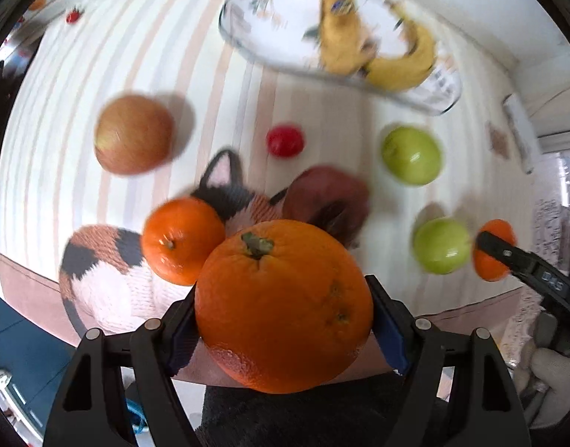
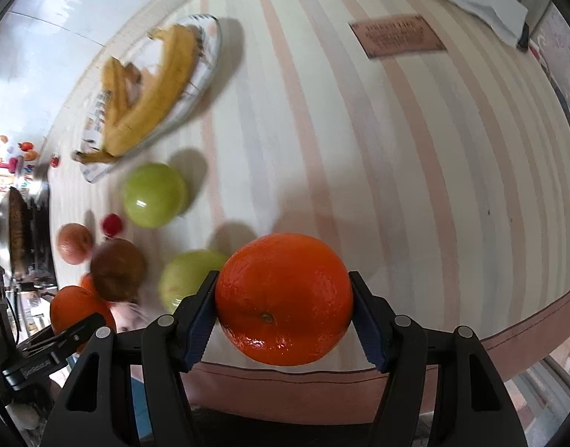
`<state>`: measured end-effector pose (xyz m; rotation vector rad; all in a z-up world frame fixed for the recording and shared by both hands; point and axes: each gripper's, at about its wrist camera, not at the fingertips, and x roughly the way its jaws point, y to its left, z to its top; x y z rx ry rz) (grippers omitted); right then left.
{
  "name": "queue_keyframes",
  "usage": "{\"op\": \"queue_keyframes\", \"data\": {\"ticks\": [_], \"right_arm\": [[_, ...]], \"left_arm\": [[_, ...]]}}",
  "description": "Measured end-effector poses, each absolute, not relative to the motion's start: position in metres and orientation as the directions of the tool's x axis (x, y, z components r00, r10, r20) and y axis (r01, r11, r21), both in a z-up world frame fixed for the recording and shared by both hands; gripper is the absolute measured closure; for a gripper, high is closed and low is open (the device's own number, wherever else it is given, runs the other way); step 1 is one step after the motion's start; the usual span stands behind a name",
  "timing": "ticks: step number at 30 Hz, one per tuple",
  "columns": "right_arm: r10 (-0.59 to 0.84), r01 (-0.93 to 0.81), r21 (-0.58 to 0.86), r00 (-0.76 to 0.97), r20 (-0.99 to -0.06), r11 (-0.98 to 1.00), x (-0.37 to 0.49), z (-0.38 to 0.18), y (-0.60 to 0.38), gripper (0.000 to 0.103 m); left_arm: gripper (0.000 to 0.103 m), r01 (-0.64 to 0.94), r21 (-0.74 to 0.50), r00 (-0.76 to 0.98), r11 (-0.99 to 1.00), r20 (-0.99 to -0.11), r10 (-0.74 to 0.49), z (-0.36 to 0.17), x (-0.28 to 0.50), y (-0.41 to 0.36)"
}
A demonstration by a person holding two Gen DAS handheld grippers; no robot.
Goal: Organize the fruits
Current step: 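Place both oranges on the plate beside the bananas and release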
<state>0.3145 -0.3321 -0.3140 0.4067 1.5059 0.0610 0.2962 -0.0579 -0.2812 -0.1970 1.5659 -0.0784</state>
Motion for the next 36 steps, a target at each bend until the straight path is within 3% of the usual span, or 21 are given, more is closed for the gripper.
{"op": "queue_keyframes", "data": {"ticks": [8, 14, 23, 36], "right_arm": [[0.382, 0.147, 0.404, 0.155, -0.911, 0.903, 0.366, -0.264, -0.302, 0.035], [0.386, 0.099, 0.412, 0.207, -0.899, 0.906, 0.432, -0.249, -0.262, 0.035], [0.321, 0.008, 0.326, 0.159, -0.934, 0.945, 0.525, -0.297, -0.202, 0.035], [0.242, -0.094, 0.234, 0.080, -0.967, 0.968, 0.567, -0.339, -0.181, 0.034]], "left_arm": [[0.025, -0.046, -0.293, 0.147, 0.955, -0.948, -0.283, -0.204, 0.354, -0.053], [0.025, 0.001, -0.242, 0.214, 0.970, -0.948, -0.237, -0.191, 0.428, -0.046], [0.025, 0.012, -0.159, 0.061, 0.987, -0.985, -0.159, -0.265, 0.529, -0.029], [0.025, -0.006, -0.180, -0.074, 0.984, -0.981, -0.180, -0.322, 0.569, -0.025]]}}
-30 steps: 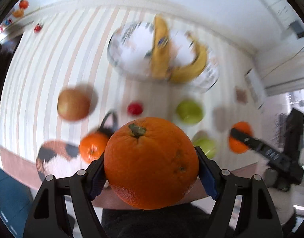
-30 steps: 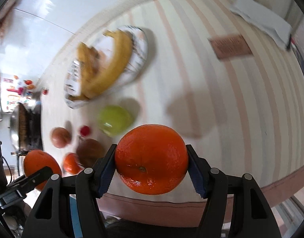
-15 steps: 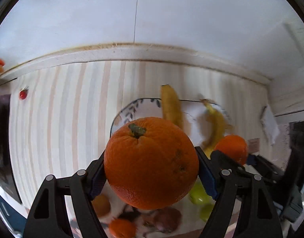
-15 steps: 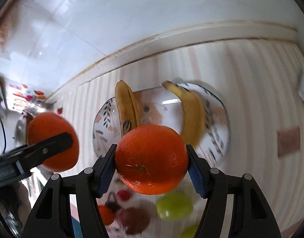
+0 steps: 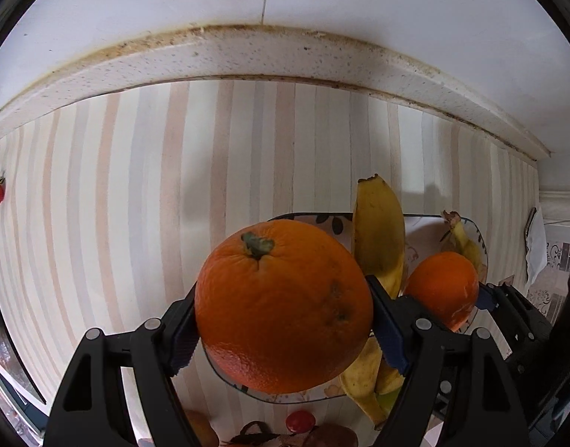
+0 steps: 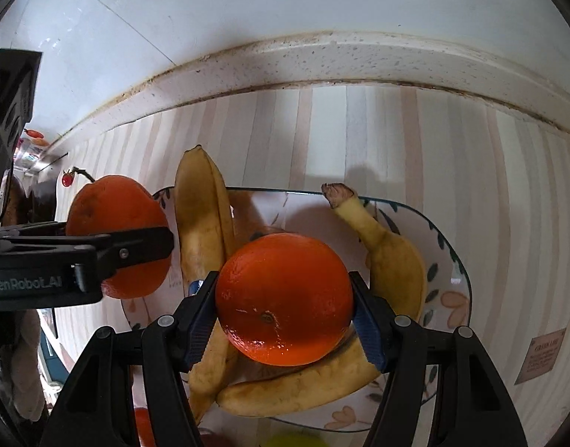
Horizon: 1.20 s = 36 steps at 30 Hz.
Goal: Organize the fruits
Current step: 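Place both oranges on the plate beside the bananas and release, then grasp the orange by the cat cushion with the left gripper while the right grasps the dark red fruit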
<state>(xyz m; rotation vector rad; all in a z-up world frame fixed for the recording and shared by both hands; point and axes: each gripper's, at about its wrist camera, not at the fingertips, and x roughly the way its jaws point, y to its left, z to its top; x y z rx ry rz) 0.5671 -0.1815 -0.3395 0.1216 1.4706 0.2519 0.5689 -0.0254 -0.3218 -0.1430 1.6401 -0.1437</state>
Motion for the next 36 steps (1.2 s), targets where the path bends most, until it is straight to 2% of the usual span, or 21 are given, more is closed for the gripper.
{"op": "queue_keyframes", "data": {"ticks": [8, 11, 14, 16, 18, 22, 36], "right_arm": [[0.234, -0.081, 0.228, 0.074, -0.970, 0.970, 0.566, -0.340, -0.180, 0.033], [0.241, -0.055, 0.237, 0.098, -0.965, 0.970, 0.567, -0.333, -0.182, 0.025], [0.261, -0.025, 0.259, 0.099, -0.960, 0.965, 0.567, -0.327, -0.187, 0.022], [0.263, -0.017, 0.263, 0.102, -0.959, 0.965, 0.564, -0.322, -0.188, 0.015], [0.245, -0.012, 0.246, 0.108, -0.963, 0.969, 0.560, -0.316, -0.190, 0.011], [0.198, -0.010, 0.198, 0.122, -0.973, 0.980, 0.549, -0.301, -0.192, 0.008], [0.173, -0.029, 0.171, 0.169, -0.970, 0.985, 0.479, -0.245, -0.198, 0.008]], "left_arm": [[0.023, -0.070, -0.222, -0.102, 0.973, -0.968, -0.228, -0.332, 0.573, -0.019], [0.023, -0.062, -0.201, -0.096, 0.978, -0.974, -0.206, -0.329, 0.573, -0.021], [0.023, -0.057, -0.209, -0.067, 0.976, -0.975, -0.213, -0.318, 0.574, -0.021], [0.022, -0.058, -0.220, -0.052, 0.974, -0.973, -0.223, -0.312, 0.573, -0.018], [0.016, -0.048, -0.216, -0.037, 0.975, -0.975, -0.217, -0.305, 0.569, -0.017], [0.015, -0.035, -0.192, 0.003, 0.981, -0.981, -0.192, -0.288, 0.556, -0.015], [0.015, 0.015, -0.120, 0.112, 0.993, -0.986, -0.121, -0.231, 0.478, -0.022]]}}
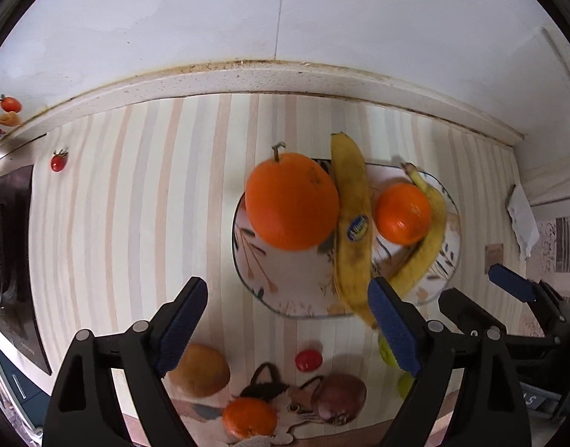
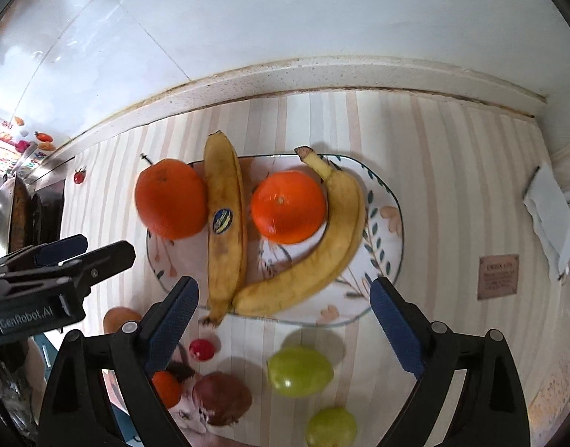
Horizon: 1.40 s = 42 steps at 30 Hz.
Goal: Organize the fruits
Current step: 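Grasp the orange by the cat cushion with the left gripper while the right grasps the dark red fruit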
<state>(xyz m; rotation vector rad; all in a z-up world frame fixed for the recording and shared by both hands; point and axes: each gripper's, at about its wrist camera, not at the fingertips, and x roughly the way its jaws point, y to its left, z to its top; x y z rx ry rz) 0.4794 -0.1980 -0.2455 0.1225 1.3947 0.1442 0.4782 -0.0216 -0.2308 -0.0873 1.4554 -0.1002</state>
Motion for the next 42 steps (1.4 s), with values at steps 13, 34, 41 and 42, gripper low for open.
{"op": "queue_keyframes", "data": {"ticks": [13, 34, 41, 42], "right_arm": [[0.195, -0.041, 0.191, 0.292, -0.936, 0.981, 0.423, -0.180, -0.208, 0.008], [0.349, 0.060, 0.359, 0.130, -0.928, 0.932, 0.334, -0.231, -0.237, 0.009], [0.401, 0.031, 0.402, 0.042, -0.915, 0.915, 0.335, -0.282, -0.201, 0.028], [0.404, 0.026, 0.405, 0.033, -0.914, 0.914, 0.337, -0.287, -0.196, 0.028]], "left_arm": [[0.015, 0.064, -0.095, 0.268, 0.993, -0.957, -0.109, -0.164, 0.423, -0.038], [0.015, -0.045, -0.071, 0.160, 0.996, -0.985, -0.063, -0.213, 0.333, -0.004], [0.015, -0.090, -0.069, -0.047, 0.994, -0.996, -0.074, -0.309, 0.324, 0.005], [0.015, -0.092, -0.066, -0.070, 0.994, -0.995, -0.073, -0.321, 0.324, 0.005]]}}
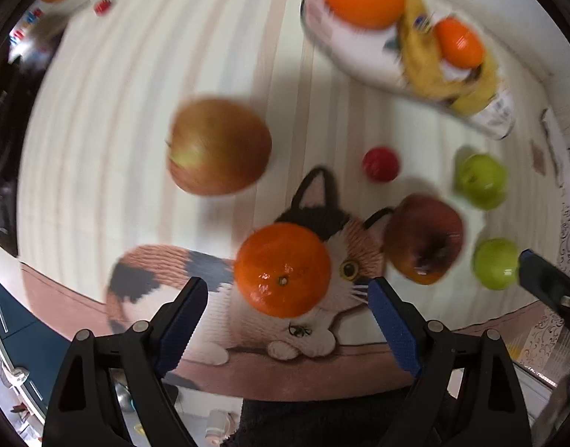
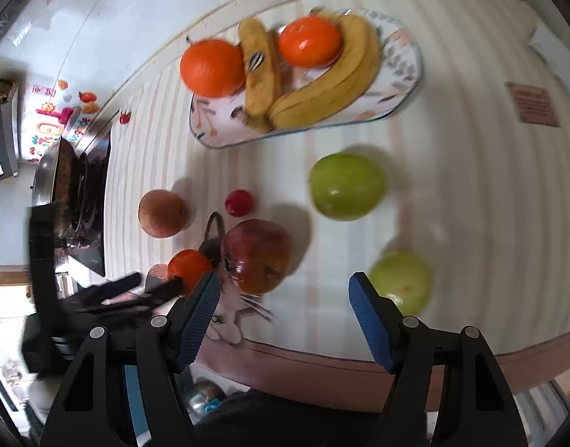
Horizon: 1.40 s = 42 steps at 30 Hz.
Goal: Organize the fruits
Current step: 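Grasp the orange by the cat cushion with the left gripper while the right grasps the dark red fruit, then set the orange and dark red fruit onto the plate and open both grippers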
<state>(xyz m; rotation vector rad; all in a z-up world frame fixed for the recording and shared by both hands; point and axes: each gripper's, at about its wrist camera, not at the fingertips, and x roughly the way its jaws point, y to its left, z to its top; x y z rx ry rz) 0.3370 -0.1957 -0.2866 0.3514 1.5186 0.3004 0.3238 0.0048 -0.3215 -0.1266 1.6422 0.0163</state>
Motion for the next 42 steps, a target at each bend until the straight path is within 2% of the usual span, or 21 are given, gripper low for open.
{"op": "queue_keyframes", "data": {"ticks": [1, 2, 4, 5, 9, 15, 31, 33, 42], "right_arm": [[0.404, 0.020, 0.404, 0.023, -0.914, 0.914, 0.340, -0.292, -0.189, 0.028], [0.405, 0.014, 0.405, 0.011, -0.914, 0.914, 0.343, -0.297, -0.183, 0.028], [0.405, 0.011, 0.405, -0.006, -0.914, 0.914, 0.349, -0.308, -0.173, 0.028], [0.402, 0.008, 0.402, -0.018, -0.915, 0.915, 0.352, -0.313, -0.167, 0.028], [0.395, 0.020, 0.395, -0.080, -0.915, 0.918, 0.362, -0.344, -0.147, 0.028], [0.386, 0.036, 0.385, -0.128, -0.913, 0.922, 0.368, -0.375, -0.126, 0.031], [0.261, -0.086, 0.268, -0.084, -0.962, 0.959, 0.357, -0.365, -0.118, 0.034], [0.255, -0.096, 0.261, -0.075, -0.964, 0.960, 0.355, -0.364, -0.117, 0.034], [0.320, -0.088, 0.325, -0.064, -0.945, 0.942, 0.346, -0.349, -0.136, 0.034]], "left_arm": [[0.015, -0.093, -0.067, -0.079, 0.993, -0.994, -0.075, -0.329, 0.324, 0.005], [0.019, -0.093, -0.067, -0.083, 0.993, -0.994, -0.075, -0.335, 0.324, 0.005], [0.037, -0.089, -0.058, -0.099, 0.994, -0.993, -0.066, -0.347, 0.322, 0.005], [0.040, -0.095, -0.071, -0.098, 0.993, -0.992, -0.081, -0.350, 0.321, 0.006], [0.041, -0.119, -0.047, -0.049, 0.992, -0.997, -0.053, -0.347, 0.314, 0.017], [0.040, -0.172, -0.099, -0.057, 0.980, -0.992, -0.110, -0.350, 0.310, 0.038], [0.041, -0.163, -0.062, -0.055, 0.985, -0.996, -0.072, -0.361, 0.311, 0.038], [0.041, -0.162, -0.057, -0.055, 0.985, -0.996, -0.067, -0.360, 0.311, 0.021], [0.042, -0.134, -0.094, -0.054, 0.986, -0.993, -0.102, -0.352, 0.311, 0.007]]}}
